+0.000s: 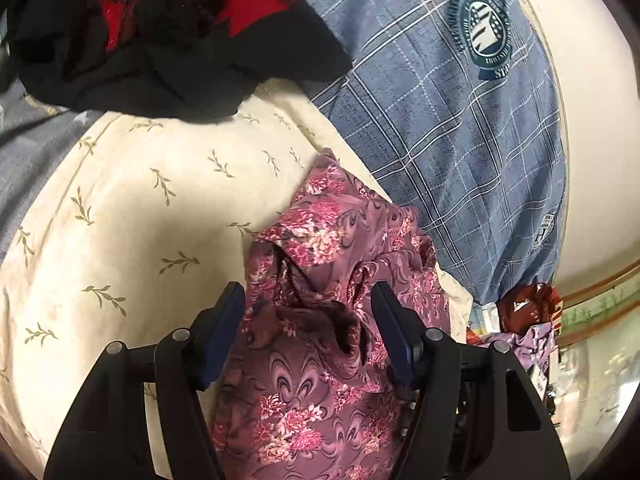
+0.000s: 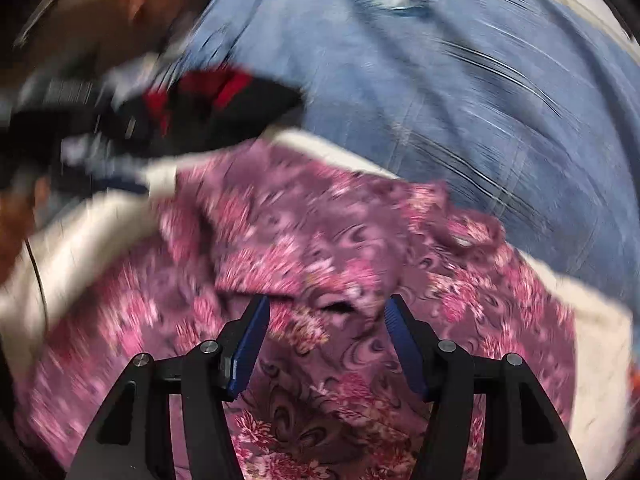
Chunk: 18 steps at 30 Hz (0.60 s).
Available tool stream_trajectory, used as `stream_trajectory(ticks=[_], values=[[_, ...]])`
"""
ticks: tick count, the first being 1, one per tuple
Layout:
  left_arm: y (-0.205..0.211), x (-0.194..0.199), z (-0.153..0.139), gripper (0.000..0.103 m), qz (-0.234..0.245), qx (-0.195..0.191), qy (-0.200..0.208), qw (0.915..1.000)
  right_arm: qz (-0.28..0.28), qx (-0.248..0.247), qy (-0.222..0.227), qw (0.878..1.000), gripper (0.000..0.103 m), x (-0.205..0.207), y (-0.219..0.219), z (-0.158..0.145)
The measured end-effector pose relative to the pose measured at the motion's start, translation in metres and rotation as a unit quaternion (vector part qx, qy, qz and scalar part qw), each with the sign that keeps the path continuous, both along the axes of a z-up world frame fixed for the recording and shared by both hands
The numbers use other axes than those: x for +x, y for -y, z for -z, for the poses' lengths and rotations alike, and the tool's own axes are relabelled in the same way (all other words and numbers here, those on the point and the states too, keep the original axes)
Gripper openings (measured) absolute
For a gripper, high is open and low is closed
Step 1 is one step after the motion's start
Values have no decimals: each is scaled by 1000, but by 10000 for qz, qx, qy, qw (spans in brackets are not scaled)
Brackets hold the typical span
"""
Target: Fold small clothes
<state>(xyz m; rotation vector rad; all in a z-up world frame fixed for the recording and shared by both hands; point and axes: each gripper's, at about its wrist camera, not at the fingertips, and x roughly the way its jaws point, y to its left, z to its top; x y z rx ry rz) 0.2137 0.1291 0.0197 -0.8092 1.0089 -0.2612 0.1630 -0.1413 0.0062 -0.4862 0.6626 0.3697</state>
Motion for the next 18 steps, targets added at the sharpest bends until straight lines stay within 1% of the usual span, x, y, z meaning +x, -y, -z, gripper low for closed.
stream_trajectory(ticks=[4,5,6,7,8,9,10,11,12,13,14,15,16,18], values=[[3,5,12,64,-8,-282,-113,9995,-241,-910,407,9947,62,5,-30,15],[5,7,13,64,-15,-309,-148,9994,-256,-1152,531,9916,58,8,-37,18],[5,8,14,64,-19,-341,-174,9993,-341,-1244,602,9898,56,9,-42,20],[6,9,15,64,-23,-386,-186,9991,-411,-1148,587,9908,35,9,-43,18],[7,10,15,64,-37,-421,-205,9989,-406,-875,498,9941,5,11,-40,12],[7,11,16,64,-57,-432,-217,9988,-315,-445,356,9979,9,14,-32,3],[8,11,16,64,-69,-456,-230,9987,-169,84,290,9994,8,16,-19,-8],[9,12,16,64,-65,-502,-245,9984,66,774,213,9968,8,17,4,-22],[11,13,17,65,-46,-540,-259,9982,285,1232,171,9918,7,20,23,-31],[15,14,18,65,-8,-558,-280,9980,537,1726,128,9834,7,22,46,-39],[19,16,19,64,16,-547,-304,9980,849,2307,80,9693,6,23,76,-45],[24,17,20,64,41,-527,-330,9981,1177,2913,9,9494,6,23,109,-47],[28,18,21,65,62,-514,-350,9980,1512,3511,-93,9240,6,21,145,-45],[34,21,24,68,40,-436,-426,9981,1987,4142,-199,8880,6,18,192,-36]])
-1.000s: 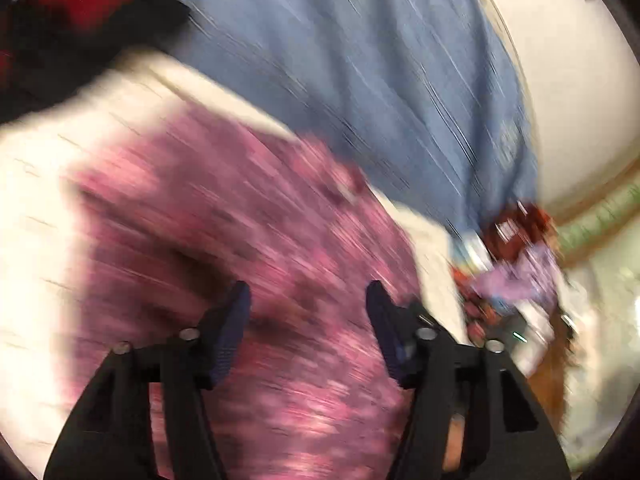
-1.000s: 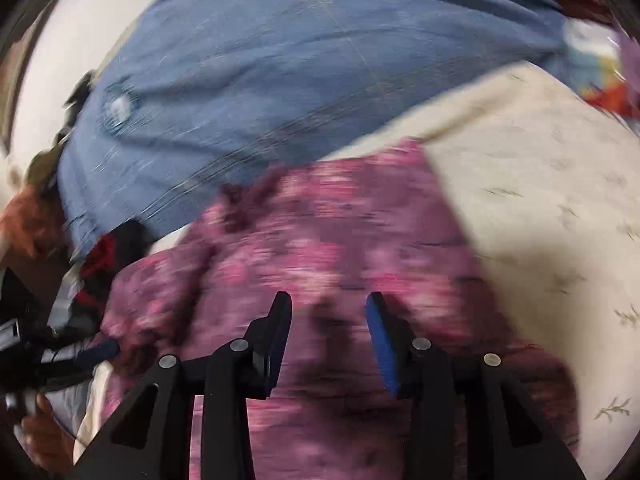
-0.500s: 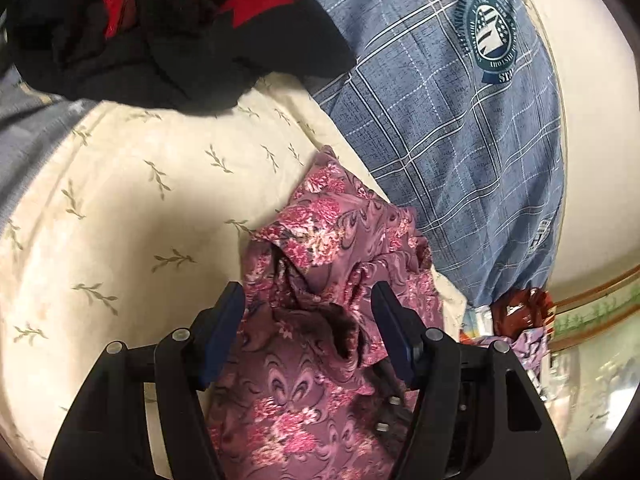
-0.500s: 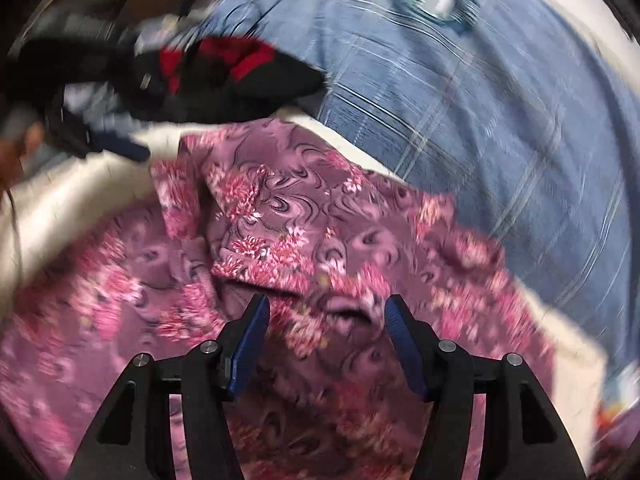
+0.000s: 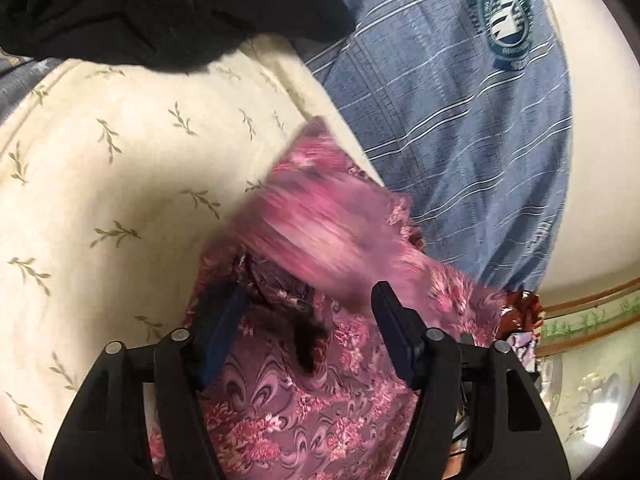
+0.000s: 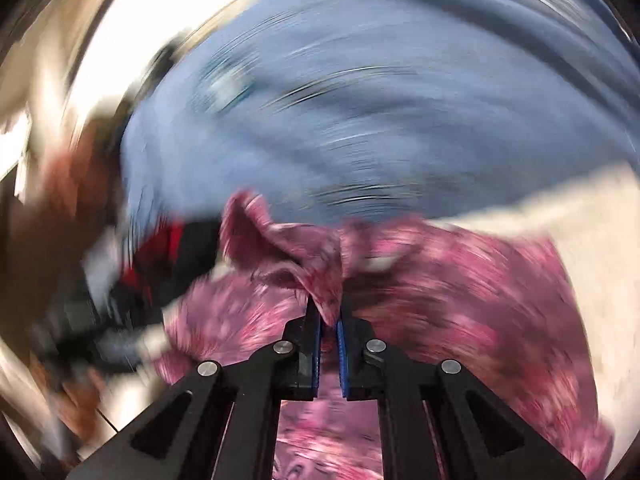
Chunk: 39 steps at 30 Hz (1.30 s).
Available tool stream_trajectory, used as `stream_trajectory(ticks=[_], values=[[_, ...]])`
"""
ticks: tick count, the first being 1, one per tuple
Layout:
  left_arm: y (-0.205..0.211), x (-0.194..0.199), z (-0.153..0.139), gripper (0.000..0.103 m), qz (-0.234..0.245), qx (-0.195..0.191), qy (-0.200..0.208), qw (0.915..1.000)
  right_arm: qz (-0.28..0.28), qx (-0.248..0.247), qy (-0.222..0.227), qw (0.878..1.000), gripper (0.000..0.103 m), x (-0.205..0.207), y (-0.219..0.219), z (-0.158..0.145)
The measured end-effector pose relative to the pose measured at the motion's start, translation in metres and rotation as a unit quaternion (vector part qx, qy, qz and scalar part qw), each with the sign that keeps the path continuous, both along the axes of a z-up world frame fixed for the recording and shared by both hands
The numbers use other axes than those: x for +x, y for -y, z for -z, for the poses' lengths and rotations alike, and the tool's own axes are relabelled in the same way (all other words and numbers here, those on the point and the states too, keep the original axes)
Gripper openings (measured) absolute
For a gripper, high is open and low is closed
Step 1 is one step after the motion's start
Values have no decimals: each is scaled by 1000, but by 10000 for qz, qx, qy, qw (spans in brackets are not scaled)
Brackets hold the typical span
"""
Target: Fold small clothes
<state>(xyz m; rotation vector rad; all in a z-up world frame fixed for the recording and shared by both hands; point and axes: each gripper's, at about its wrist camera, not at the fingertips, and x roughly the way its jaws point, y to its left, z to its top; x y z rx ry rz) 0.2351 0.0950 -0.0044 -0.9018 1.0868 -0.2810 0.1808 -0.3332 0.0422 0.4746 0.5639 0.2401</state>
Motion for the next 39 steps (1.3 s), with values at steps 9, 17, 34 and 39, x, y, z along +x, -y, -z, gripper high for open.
stream_trajectory(ticks=[9,17,34,39], values=[[9,13,4,67,-391,-109,-146,9991,453,1049,-484,9923,6,-5,66,45],[8,17,-40,6,-603,244,508,9966,-32,1665,392,9852,6,12,56,-28],[-2,-43,-18,24,-337,881,333,9950,330,904,-1047,9898,11,-49,72,68],[0,-66,-37,54,-274,310,610,9973,774,781,-579,9922,17,-65,98,34]])
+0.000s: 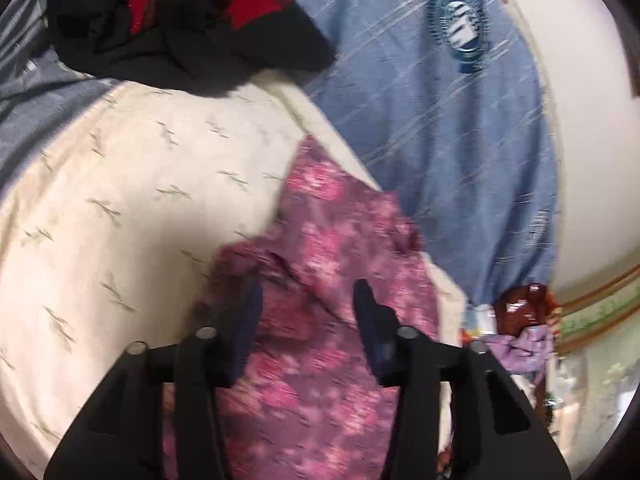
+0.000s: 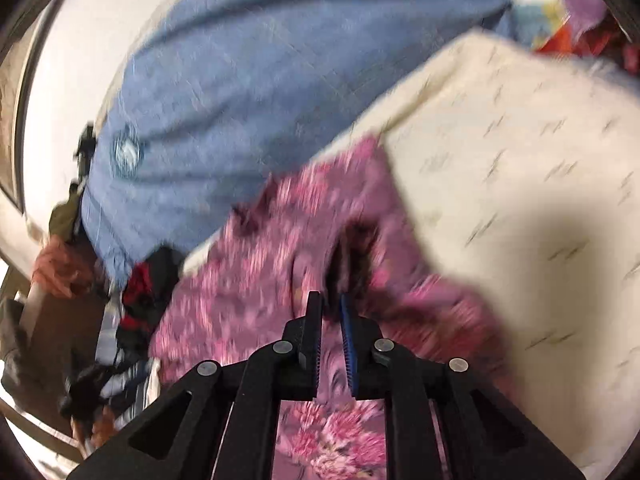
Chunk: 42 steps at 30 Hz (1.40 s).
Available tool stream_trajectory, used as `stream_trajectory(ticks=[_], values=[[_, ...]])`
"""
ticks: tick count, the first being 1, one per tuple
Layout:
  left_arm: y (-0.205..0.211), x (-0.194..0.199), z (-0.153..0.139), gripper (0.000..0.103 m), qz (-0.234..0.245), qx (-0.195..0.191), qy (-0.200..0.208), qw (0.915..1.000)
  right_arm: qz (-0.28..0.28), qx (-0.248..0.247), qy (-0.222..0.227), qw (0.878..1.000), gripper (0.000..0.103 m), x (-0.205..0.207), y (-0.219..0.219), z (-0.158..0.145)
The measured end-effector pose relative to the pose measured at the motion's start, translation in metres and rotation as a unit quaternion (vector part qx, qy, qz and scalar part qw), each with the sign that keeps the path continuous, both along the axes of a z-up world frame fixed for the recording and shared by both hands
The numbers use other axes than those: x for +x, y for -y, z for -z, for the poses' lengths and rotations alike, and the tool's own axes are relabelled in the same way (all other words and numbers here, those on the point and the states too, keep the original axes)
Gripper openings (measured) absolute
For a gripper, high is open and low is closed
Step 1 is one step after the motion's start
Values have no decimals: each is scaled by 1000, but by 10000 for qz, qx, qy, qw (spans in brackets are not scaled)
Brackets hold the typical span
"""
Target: Fold small clothes
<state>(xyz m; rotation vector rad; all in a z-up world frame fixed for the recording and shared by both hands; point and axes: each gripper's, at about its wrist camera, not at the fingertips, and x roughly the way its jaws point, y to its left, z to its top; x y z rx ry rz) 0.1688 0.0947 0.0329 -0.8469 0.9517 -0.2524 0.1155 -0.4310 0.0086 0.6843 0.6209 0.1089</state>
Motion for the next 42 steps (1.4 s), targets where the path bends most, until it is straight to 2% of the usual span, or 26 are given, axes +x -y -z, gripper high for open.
stream_trajectory(ticks=[1,3,7,11,12,13,14,16,18,20,22,24,25,26,28,30,31,32,34,35,36,37,39,41,42], values=[[8,3,-1,60,129,-172,16,9998,33,29,3,10000,25,7,5,-3],[20,9,4,60,302,-304,-35,9991,-18,81,-149,9999,33,26,8,-1],[43,32,32,60,520,-514,-563,9957,-281,186,-709,9969,34,63,1,16],[45,49,43,59,339,-533,-691,9956,-477,209,-818,9953,34,84,-13,26],[45,55,41,53,271,-509,-683,9960,-534,164,-793,9953,31,85,-12,27],[47,61,35,21,263,-494,-572,9968,-598,97,-742,9954,15,89,-14,26],[47,65,29,3,305,-437,-464,9975,-645,33,-689,9955,9,93,-14,21],[43,66,12,2,189,-363,-221,9989,-621,65,-267,9977,9,91,-10,-3],[38,61,-4,3,110,-221,23,9997,-545,42,396,9977,9,75,-3,-35],[35,47,-3,3,202,-189,23,9996,-571,9,539,9969,9,64,0,-44],[38,34,11,3,253,-37,-99,9996,-645,-131,282,9974,9,57,-1,-31],[40,27,36,3,320,123,-399,9986,-650,-475,-283,9963,9,56,-5,-1],[39,26,49,3,336,18,-602,9976,-637,-507,-583,9950,9,57,-7,15],[36,24,56,3,312,-183,-618,9974,-595,-479,-832,9936,10,55,-5,28],[30,22,54,3,349,-277,-504,9977,-496,-231,-750,9957,14,45,-1,29],[28,22,47,7,382,-191,-337,9985,-312,-327,-548,9975,20,38,2,14],[28,22,44,14,401,-149,-260,9987,-319,-340,-425,9980,27,37,3,7],[29,20,42,18,397,-72,-170,9990,-338,-351,-421,9979,40,41,3,2],[32,22,41,22,424,-33,-66,9991,-284,-415,-657,9966,46,50,3,5],[34,23,41,22,438,7,-46,9990,-321,-449,-840,9949,45,57,-1,12],[35,24,41,22,456,41,-20,9990,-386,-489,-907,9939,41,61,-5,16],[34,24,40,22,474,78,14,9988,-524,-578,-892,9930,12,66,-10,17],[32,25,40,22,467,195,5,9987,-600,-987,-585,9916,9,67,-21,2],[32,29,47,22,449,140,-119,9988,-436,-1044,-252,9933,9,69,-21,-12],[32,31,49,22,448,151,-185,9987,-367,-1163,-322,9920,9,75,-21,-11]])
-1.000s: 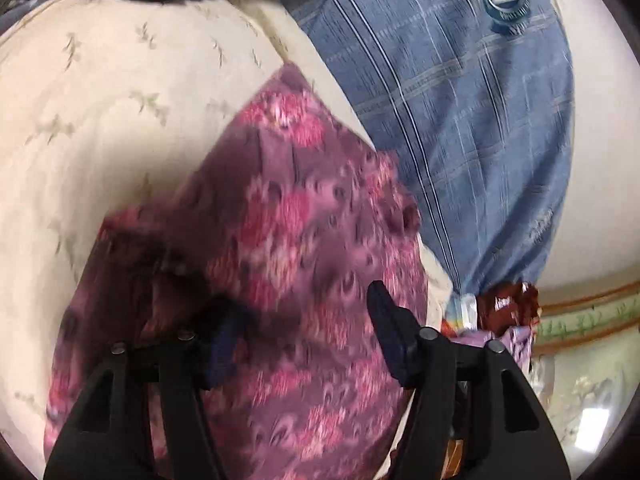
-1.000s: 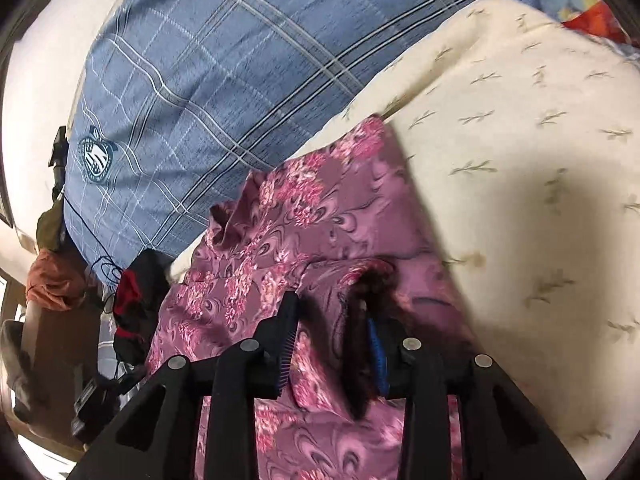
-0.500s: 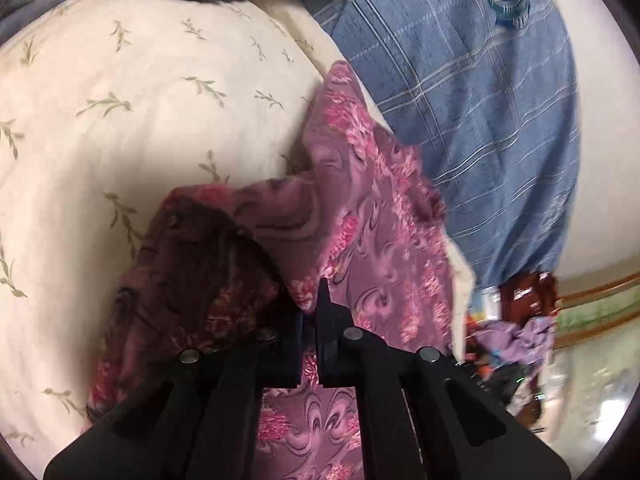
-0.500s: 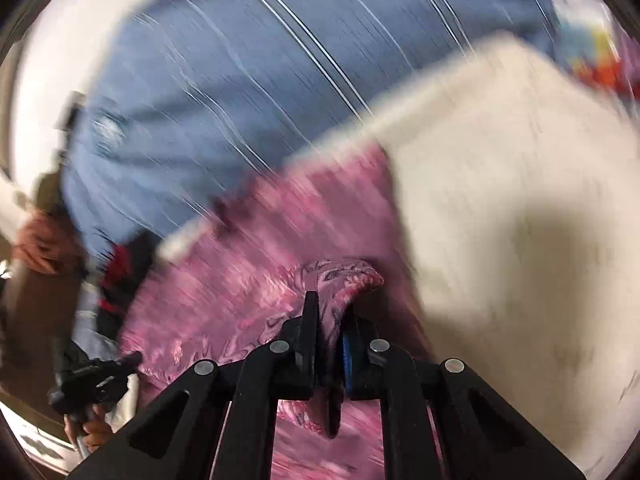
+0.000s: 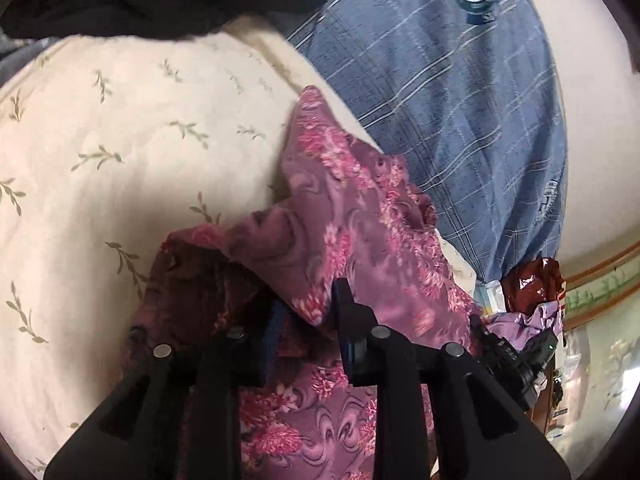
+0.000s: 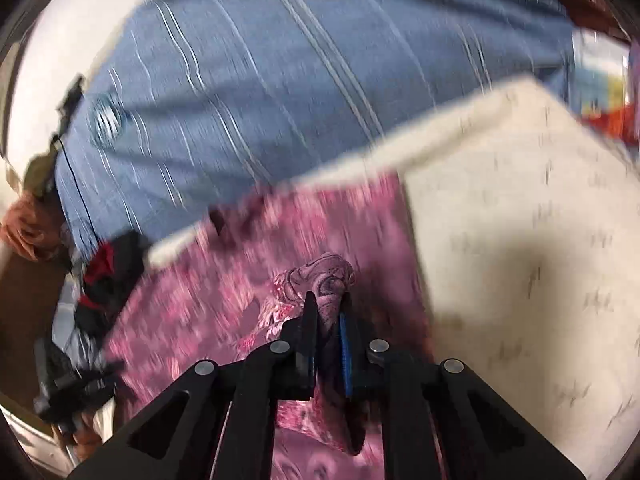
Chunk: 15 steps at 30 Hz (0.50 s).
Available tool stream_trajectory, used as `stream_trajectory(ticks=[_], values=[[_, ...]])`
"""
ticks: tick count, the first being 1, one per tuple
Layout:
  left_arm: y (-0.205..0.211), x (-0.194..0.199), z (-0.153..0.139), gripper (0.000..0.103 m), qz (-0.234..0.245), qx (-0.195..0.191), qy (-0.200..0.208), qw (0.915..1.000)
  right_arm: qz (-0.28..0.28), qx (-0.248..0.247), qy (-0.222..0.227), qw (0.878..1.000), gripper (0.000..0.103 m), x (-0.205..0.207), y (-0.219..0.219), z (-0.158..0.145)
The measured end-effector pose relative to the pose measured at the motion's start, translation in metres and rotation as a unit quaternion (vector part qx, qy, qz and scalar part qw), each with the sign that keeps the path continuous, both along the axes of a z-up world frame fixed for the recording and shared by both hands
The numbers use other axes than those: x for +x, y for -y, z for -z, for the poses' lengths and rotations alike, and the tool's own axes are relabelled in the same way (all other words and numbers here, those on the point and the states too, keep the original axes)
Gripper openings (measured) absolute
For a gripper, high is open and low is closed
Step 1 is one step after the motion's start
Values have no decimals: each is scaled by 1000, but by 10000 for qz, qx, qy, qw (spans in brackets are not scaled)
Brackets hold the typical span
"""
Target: Fold small clothes
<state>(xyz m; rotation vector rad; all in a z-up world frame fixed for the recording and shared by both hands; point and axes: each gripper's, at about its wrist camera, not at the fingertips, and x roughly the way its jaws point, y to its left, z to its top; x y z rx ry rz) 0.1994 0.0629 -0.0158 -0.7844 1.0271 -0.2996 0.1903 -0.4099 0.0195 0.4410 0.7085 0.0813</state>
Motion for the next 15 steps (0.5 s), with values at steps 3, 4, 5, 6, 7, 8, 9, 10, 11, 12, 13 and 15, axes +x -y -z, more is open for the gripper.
stream_trajectory(ticks=[3,4,5,6,7,8,9,10,11,12,13,15], values=[[-4,-4,-3,22,82,-55,-143,9998,8,-375,-757,9964,10,14,-2,25],[-7,-9,-8,22,139,-83,-144,9998,21,-347,-672,9971,9,7,0,23],[-9,-16,-15,22,212,-54,-91,9997,63,-307,-537,9981,18,-4,2,17],[-12,-25,-23,23,279,-23,3,9996,111,-268,-398,9988,19,-17,4,11],[-14,-32,-30,23,313,3,100,9995,85,-186,-271,9994,20,-29,6,6],[-15,-38,-37,26,325,75,212,9992,9,-76,-135,9999,20,-45,9,3],[-14,-41,-43,35,324,178,307,9988,-28,-43,-75,10000,20,-51,9,1],[-11,-40,-46,43,326,294,346,9984,-90,-54,-84,9999,20,-58,10,3],[-8,-36,-45,43,322,484,329,9978,-152,-164,-268,9994,20,-61,8,11],[-3,-32,-41,43,353,646,227,9970,-184,-317,-597,9975,17,-59,5,23],[1,-26,-33,43,448,793,31,9958,-252,-285,-690,9969,8,-59,3,29],[6,-23,-19,39,626,1027,-278,9924,-130,-143,-700,9974,12,-73,5,26]])
